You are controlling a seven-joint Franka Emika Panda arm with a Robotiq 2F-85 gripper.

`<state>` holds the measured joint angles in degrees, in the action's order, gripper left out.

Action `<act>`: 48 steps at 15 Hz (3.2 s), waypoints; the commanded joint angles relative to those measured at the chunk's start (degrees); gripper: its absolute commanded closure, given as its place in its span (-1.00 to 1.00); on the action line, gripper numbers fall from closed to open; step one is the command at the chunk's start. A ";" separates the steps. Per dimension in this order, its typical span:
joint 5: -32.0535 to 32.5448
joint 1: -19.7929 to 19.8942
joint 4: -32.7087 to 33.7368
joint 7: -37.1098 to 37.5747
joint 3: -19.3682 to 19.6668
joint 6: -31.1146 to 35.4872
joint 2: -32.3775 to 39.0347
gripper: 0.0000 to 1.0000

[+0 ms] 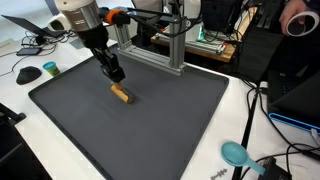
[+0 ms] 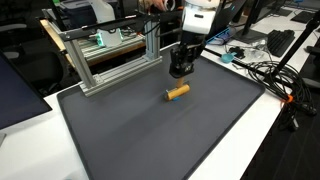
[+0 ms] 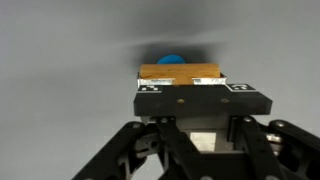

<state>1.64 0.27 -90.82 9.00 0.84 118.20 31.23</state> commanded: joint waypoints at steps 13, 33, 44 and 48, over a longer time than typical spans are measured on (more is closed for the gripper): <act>-1.93 0.58 3.88 -4.03 -0.46 -7.76 6.39 0.57; -3.55 0.99 1.98 -4.26 -0.43 -2.98 3.19 0.57; -0.69 -0.75 -3.93 -3.81 0.02 5.32 -1.09 0.57; 1.66 -1.81 -6.79 -3.36 0.30 7.38 -2.85 0.57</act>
<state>2.10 -0.38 -93.45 4.98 0.81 121.87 30.00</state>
